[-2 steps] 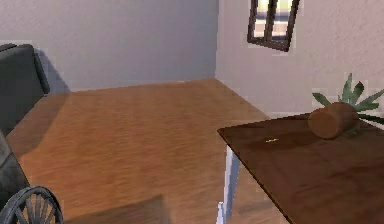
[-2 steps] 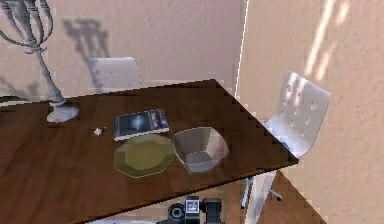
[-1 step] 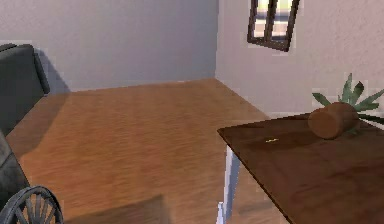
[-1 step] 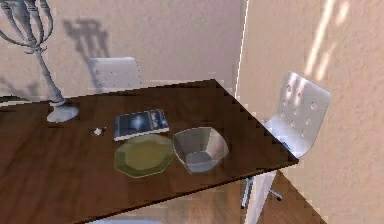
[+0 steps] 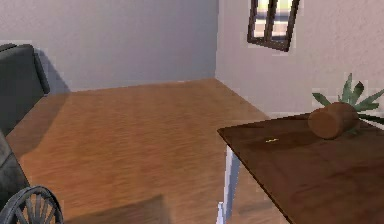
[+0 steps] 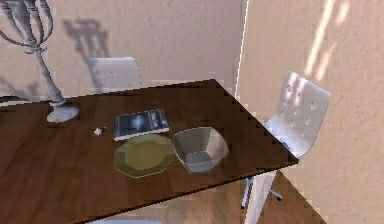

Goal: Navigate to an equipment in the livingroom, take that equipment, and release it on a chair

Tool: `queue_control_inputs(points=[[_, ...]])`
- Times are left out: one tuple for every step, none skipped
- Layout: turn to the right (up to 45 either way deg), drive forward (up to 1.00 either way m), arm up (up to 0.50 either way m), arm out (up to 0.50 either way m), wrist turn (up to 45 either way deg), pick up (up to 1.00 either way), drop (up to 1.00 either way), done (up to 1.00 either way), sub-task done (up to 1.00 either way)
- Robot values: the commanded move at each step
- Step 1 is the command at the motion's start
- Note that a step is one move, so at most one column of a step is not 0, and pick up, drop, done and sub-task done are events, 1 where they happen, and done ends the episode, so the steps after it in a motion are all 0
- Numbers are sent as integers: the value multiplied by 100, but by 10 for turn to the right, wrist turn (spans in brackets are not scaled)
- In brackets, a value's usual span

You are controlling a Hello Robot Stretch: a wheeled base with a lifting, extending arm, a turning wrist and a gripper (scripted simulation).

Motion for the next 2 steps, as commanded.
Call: queue_control_inputs(points=[[0,0,10,0,0,0,0,0,0],[0,0,0,-8,0,0,0,0,0]])
